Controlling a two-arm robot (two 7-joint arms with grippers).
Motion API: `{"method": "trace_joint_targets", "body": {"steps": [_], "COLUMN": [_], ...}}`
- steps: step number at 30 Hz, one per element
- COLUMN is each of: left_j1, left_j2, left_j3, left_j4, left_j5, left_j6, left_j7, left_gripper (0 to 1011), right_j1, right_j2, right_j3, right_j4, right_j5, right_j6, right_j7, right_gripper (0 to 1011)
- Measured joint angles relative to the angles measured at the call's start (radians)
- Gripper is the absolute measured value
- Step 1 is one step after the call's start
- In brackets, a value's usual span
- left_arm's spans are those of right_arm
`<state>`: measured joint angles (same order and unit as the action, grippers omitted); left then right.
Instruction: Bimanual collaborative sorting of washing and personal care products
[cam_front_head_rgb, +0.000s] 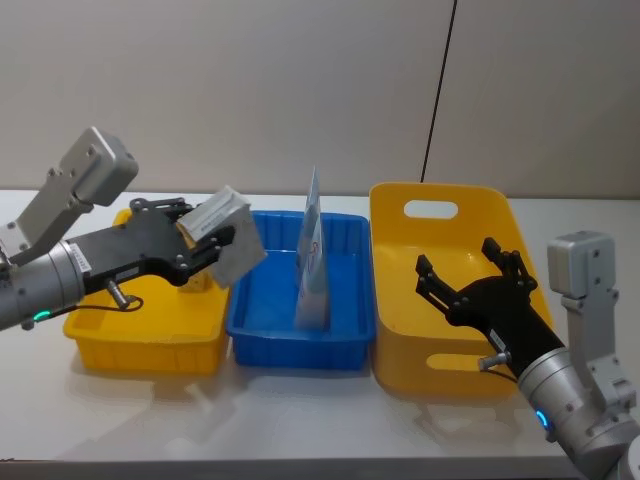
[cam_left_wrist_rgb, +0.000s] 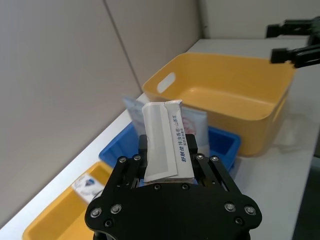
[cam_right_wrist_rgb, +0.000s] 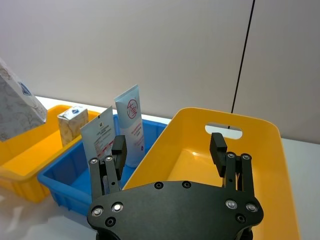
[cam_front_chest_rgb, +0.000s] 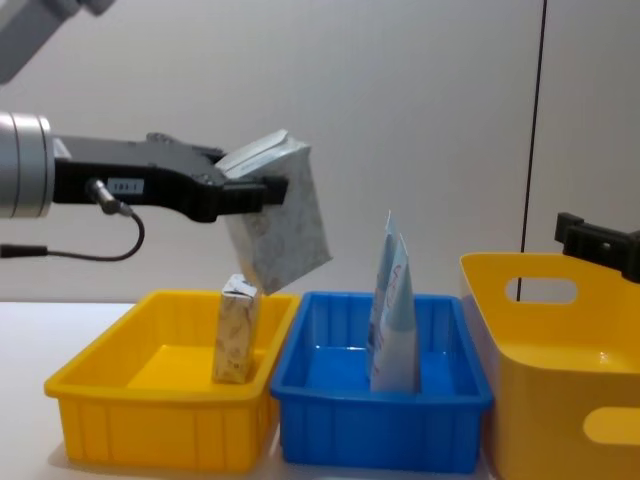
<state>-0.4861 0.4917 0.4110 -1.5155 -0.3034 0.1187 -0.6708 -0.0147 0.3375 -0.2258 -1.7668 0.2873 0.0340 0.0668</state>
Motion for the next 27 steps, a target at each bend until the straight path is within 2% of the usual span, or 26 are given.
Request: {"method": "trace_joint_targets", "body": {"steps": [12,27], "left_j1": [-0.057,-0.114], "left_j2": [0.011,0.011], "left_j3": [0.028,0.076], "left_j4": [0.007,0.025], "left_j5": [-0.080,-0.159], "left_j6": [-0.059,-0.077], "left_j7": [-0.171,-0.340], "left_gripper": [376,376], "right_j1": [0.000,0.000], "right_j2": [0.000,0.000], "right_j3": [0.000,0.000], "right_j4": [0.000,0.000], "right_j5": [0.000,0.000], "right_j6": [0.000,0.000], "right_j7": [0.000,0.000], "right_gripper": [1000,1000]}}
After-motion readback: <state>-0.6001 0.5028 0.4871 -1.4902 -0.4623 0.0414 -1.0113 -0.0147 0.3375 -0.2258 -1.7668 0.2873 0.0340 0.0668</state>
